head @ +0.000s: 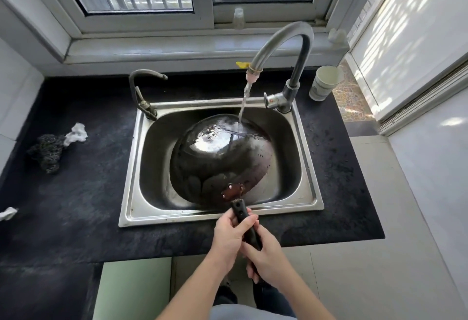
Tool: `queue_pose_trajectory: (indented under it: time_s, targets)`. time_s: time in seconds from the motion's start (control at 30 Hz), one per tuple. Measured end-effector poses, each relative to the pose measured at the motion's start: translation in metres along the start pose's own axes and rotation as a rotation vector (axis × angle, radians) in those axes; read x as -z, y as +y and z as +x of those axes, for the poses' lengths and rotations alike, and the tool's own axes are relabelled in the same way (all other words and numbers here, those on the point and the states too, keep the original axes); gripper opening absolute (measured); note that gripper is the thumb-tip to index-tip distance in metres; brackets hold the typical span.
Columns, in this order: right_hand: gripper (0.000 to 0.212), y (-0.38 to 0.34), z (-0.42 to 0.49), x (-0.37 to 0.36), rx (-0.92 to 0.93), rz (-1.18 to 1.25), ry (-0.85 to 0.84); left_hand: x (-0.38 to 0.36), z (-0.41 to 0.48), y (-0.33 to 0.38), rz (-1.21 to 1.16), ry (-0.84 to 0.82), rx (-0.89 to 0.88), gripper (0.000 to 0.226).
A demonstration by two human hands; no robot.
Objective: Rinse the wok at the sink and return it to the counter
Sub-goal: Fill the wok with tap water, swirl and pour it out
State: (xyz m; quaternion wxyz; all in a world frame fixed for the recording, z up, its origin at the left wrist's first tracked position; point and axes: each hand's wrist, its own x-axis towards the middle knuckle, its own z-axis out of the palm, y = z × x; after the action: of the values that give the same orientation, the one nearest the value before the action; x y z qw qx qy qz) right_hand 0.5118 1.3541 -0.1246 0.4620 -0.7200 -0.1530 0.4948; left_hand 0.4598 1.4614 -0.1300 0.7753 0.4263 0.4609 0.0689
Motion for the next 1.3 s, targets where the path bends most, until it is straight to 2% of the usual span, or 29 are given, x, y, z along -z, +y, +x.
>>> queue_pose_trajectory:
  time_s: [0.2,0.3,0.43,0.7,0.8,1.0,1.3]
  targets:
    - [0.042,-0.010,0.005,0.001,-0.126,0.002,0.090,-0.012,0.002,0.003,0.096,0.018,-0.062,0.014]
    - [0.039,-0.005,0.008,-0.003,-0.056,-0.173,0.268,-0.016,0.005,0.005,0.116,-0.006,-0.065,0.013]
    - [0.030,0.001,0.007,-0.006,-0.046,-0.196,0.340,-0.015,0.006,0.007,0.160,-0.063,-0.081,0.015]
    - [0.017,0.006,0.005,0.006,-0.065,-0.130,0.271,-0.014,0.013,0.010,0.048,-0.200,0.018,0.019]
    - [0.008,0.005,0.003,0.012,-0.084,-0.017,0.200,-0.016,0.015,0.008,0.100,-0.187,-0.005,0.019]
    - [0.013,-0.001,0.001,0.016,-0.152,0.174,0.145,-0.022,0.022,0.008,0.248,-0.171,-0.035,0.015]
    - [0.018,-0.010,0.006,0.037,-0.168,0.315,0.124,-0.042,0.036,0.017,0.470,-0.161,-0.067,0.012]
